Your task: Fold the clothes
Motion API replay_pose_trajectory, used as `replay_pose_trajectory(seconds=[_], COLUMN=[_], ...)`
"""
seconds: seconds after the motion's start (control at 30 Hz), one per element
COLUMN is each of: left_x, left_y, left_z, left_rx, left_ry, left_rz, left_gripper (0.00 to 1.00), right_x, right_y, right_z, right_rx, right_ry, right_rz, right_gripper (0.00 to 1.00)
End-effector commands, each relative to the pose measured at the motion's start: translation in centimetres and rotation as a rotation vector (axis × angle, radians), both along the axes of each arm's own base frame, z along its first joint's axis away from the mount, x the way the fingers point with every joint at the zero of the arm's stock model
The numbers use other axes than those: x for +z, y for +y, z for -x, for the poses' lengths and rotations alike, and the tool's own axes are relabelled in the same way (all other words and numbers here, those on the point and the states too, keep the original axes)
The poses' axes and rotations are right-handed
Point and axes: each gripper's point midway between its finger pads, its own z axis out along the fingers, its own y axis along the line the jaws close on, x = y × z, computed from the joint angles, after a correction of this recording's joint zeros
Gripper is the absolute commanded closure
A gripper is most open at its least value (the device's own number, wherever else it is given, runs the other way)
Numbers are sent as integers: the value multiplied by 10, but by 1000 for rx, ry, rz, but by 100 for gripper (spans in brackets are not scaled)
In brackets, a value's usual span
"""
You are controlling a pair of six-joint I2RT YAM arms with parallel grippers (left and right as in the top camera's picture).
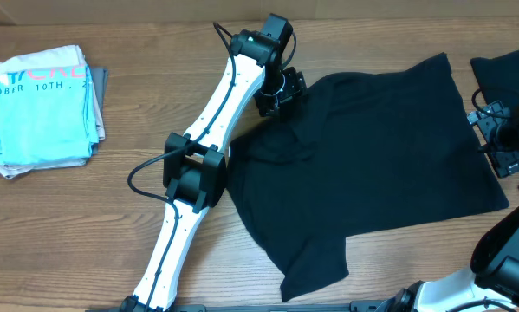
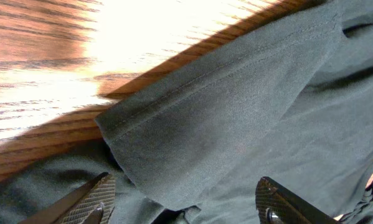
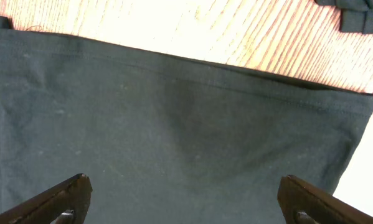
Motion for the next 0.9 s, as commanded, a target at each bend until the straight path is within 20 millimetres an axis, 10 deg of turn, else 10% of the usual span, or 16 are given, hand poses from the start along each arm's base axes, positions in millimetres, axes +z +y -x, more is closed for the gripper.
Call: replay_pose_trajectory(seconds=[0.0, 0.27, 0.87], left_x=[-11, -40, -26], left_y=[10, 2, 6], left_z=[-1, 2, -19], left_rx=[47, 50, 66], left_ry=[22, 72, -19], left_rz=[-40, 21, 27], left_gripper=[27, 34, 41], right_x=[4, 4, 4], right_y=[-1, -1, -1], right_z=[-3, -3, -3], right_rx=[4, 5, 5], right_ry=[-13, -13, -13], right_rz=[10, 10, 10], right_gripper=[0, 0, 0])
